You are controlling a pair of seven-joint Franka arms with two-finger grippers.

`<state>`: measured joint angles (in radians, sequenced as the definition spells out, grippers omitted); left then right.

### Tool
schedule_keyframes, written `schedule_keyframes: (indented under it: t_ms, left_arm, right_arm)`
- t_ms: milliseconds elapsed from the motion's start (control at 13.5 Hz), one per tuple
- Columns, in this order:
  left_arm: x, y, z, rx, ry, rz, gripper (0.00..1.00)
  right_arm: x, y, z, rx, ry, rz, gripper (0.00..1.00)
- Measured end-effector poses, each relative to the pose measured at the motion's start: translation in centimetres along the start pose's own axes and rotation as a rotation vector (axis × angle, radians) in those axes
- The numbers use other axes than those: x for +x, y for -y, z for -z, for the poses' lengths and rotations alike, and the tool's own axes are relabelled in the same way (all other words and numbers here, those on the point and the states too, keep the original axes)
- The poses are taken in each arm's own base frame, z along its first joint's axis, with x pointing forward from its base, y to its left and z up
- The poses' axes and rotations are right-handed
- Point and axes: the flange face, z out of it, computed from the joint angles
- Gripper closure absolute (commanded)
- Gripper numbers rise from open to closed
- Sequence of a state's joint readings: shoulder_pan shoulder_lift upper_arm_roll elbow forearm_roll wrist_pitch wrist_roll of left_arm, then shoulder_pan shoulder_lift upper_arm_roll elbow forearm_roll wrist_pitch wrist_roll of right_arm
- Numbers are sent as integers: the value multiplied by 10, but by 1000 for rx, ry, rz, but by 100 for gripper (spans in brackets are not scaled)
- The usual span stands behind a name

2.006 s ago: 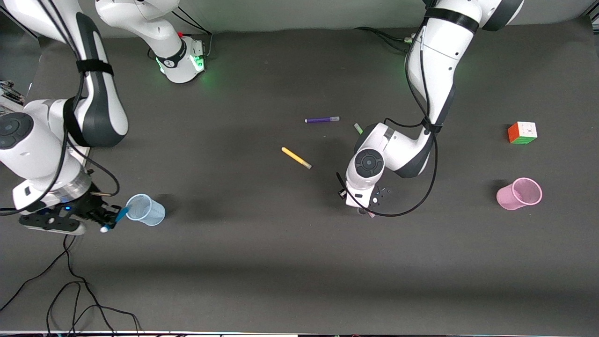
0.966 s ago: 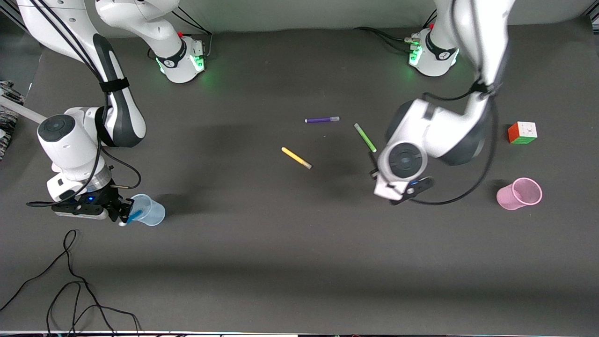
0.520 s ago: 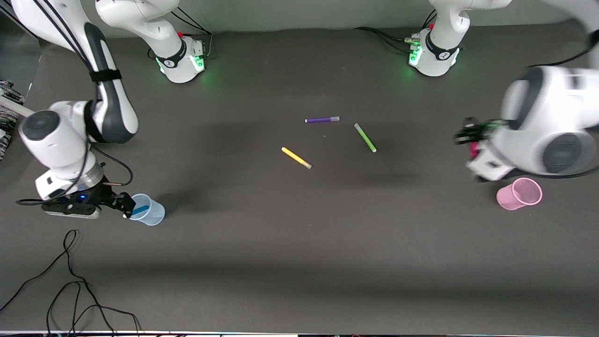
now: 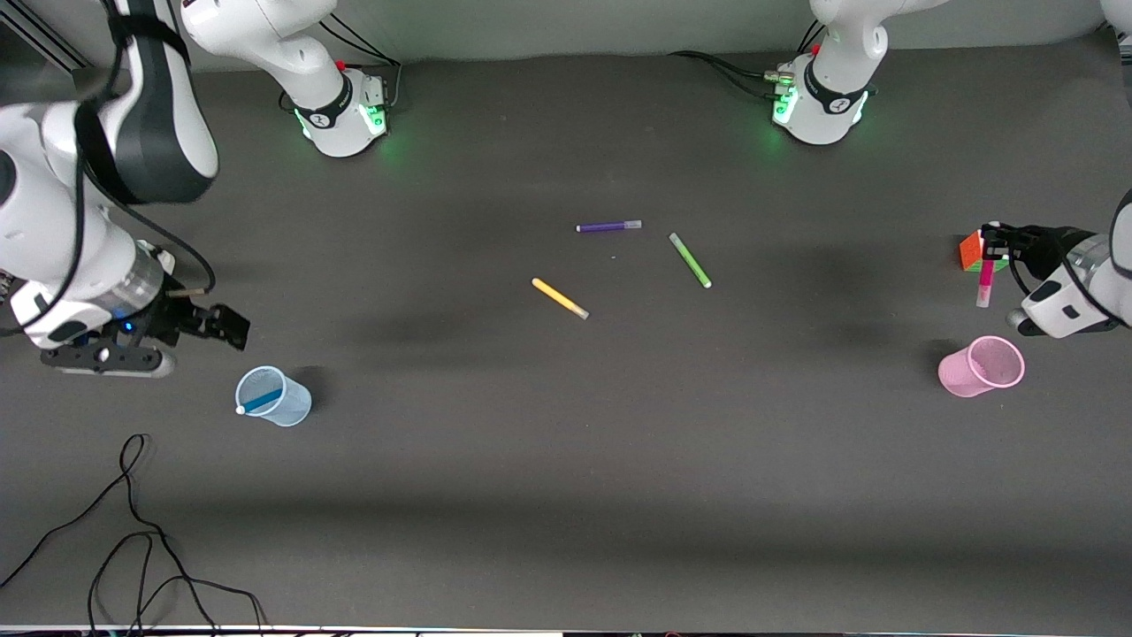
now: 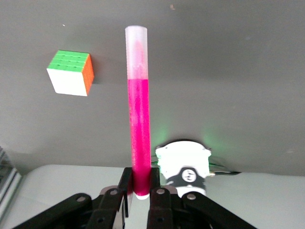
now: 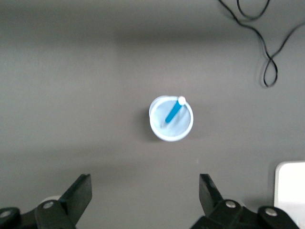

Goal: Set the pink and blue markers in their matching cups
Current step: 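Drop the blue marker into the blue cup while the left gripper carries the pink marker, then lower the pink marker into the pink cup and open the left gripper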

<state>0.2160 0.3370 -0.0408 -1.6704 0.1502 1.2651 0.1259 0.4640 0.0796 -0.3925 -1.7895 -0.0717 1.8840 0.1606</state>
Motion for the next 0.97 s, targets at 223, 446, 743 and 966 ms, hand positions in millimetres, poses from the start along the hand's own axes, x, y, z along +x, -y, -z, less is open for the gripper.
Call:
schedule_keyframes:
  t_ms: [223, 446, 743, 966]
  left_arm:
    - [34, 18, -7, 56, 22, -89, 100]
    - [65, 47, -11, 67, 22, -178, 100]
    - [94, 67, -25, 60, 10, -245, 100]
    - [105, 72, -23, 60, -6, -248, 100]
  right_arm:
    - [-18, -7, 56, 21, 49, -3, 0]
    - [-35, -14, 117, 76, 32, -7, 0]
    - [-44, -22, 125, 100, 39, -14, 0]
    - [-37, -18, 114, 99, 33, -14, 0]
